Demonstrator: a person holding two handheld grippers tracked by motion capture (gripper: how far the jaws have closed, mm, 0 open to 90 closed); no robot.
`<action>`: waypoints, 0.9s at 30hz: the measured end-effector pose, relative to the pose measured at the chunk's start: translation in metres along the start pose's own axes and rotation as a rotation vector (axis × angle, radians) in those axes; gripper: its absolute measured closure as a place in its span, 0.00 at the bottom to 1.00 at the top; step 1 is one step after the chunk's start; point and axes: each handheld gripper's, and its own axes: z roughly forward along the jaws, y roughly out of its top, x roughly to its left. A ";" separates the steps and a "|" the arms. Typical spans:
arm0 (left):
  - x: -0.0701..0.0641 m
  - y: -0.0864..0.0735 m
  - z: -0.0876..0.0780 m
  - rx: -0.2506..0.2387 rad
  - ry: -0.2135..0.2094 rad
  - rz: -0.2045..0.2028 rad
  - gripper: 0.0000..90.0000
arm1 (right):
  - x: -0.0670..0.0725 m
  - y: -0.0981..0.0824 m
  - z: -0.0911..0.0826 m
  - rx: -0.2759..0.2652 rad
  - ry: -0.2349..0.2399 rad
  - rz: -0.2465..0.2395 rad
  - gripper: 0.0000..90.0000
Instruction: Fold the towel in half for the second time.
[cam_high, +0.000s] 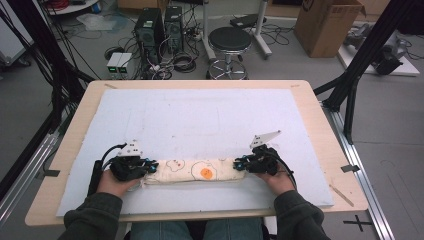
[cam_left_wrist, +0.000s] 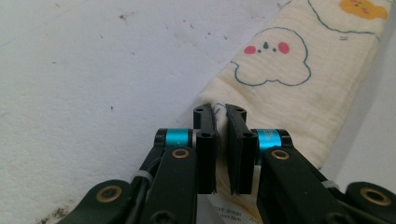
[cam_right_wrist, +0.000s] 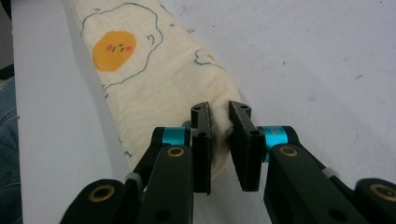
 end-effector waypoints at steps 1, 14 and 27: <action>0.001 0.001 0.000 -0.001 0.000 0.001 0.92 | 0.000 0.001 -0.001 -0.001 -0.001 -0.001 0.88; 0.009 0.014 0.007 -0.018 0.028 -0.021 0.92 | -0.012 0.018 -0.008 0.029 -0.030 -0.022 0.88; 0.027 0.040 0.015 -0.038 0.066 -0.046 0.92 | -0.039 0.039 -0.011 0.025 -0.083 -0.014 0.88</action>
